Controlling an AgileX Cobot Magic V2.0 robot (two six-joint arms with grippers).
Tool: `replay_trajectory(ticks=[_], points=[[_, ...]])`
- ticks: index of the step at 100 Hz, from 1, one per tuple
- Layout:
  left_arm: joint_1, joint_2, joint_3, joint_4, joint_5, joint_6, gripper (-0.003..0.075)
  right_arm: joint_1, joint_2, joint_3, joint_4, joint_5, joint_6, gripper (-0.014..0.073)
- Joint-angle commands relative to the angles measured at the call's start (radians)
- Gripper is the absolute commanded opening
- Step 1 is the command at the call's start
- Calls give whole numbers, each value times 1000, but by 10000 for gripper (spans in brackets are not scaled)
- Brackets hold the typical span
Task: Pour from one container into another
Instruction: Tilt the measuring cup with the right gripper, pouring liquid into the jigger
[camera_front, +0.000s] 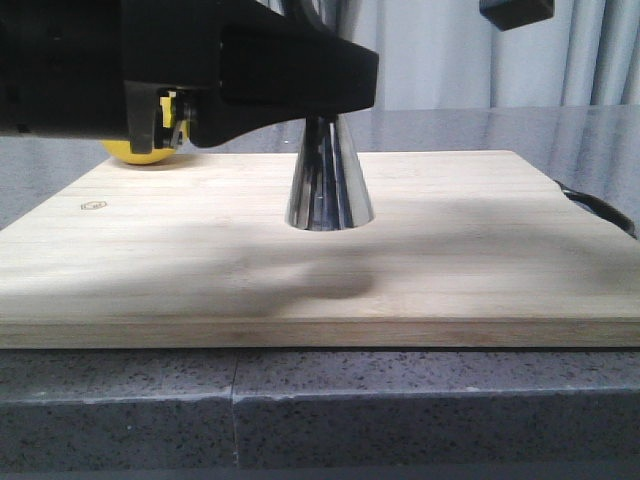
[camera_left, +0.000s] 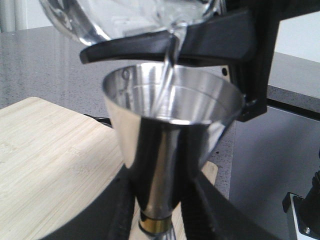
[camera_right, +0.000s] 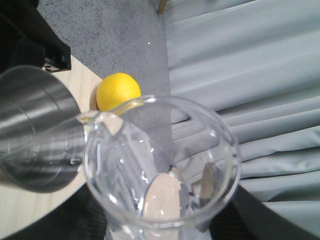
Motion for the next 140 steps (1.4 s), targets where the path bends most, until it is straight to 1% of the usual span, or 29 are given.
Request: replay_trajectory(ticks=[1,22,33,140], points=[[1,-37,-30,-49,-65,-5,188,3,-20,-37,7,1,-3,234],[1,-37,-30,-41,-65,-5,188,3,-20,-37,-10,5,-3,234],[1,-37,-30,-39,-65,-5,188,3,-20,-37,-49,5,-3,234],[1,-37,-30,-24,-67,-7,188,3,-20,-37,-127,11,-3,234]])
